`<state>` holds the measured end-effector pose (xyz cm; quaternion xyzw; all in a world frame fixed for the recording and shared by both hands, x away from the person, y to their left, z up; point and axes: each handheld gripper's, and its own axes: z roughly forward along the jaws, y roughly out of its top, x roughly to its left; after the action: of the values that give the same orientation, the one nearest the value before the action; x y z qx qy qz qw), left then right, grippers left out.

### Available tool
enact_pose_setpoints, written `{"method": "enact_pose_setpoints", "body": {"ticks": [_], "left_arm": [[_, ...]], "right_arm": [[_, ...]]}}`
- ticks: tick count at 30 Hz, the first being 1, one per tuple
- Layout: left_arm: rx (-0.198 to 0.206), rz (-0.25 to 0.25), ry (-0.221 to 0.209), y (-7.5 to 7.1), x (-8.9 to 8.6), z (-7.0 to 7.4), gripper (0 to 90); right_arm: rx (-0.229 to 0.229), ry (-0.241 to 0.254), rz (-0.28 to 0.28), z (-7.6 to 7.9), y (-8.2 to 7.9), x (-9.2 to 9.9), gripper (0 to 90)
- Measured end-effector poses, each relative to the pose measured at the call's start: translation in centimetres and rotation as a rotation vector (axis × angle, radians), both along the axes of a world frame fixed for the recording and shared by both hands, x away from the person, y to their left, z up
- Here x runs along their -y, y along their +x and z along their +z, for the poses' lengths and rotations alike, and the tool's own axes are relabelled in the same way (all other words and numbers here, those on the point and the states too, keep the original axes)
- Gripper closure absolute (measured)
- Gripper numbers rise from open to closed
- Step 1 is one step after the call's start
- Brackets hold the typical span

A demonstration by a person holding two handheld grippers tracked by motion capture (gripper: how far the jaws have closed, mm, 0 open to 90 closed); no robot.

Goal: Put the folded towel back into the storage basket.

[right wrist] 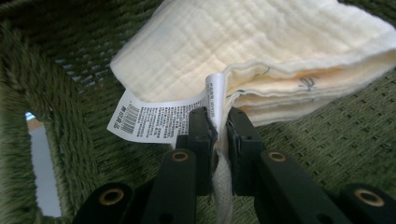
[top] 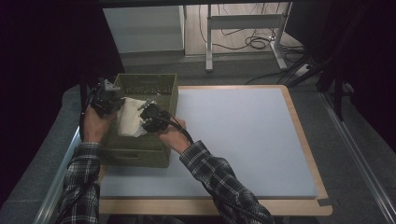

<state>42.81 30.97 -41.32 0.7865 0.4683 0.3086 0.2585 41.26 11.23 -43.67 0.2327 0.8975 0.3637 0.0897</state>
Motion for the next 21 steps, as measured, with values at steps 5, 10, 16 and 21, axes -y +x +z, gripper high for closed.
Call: {"method": "enact_pose_setpoints", "body": {"ticks": [5,10,16,21], "left_arm": [[-0.029,-0.004,0.021,0.6,0.1,-0.9,82.3],[-0.065,-0.004,0.038,1.1,0.2,-1.7,82.0],[-0.101,0.007,0.048,1.6,0.1,-2.2,81.4],[-0.112,0.043,0.046,1.9,0.0,-2.6,67.0]], "right_arm": [[0.005,-0.048,0.018,-0.6,0.1,-0.9,81.3],[0.004,-0.085,0.027,-0.8,0.2,-1.5,81.1],[-0.003,-0.128,0.033,-0.9,0.4,-2.0,79.6],[-0.013,-0.135,0.027,-0.9,0.5,-2.2,71.9]]}}
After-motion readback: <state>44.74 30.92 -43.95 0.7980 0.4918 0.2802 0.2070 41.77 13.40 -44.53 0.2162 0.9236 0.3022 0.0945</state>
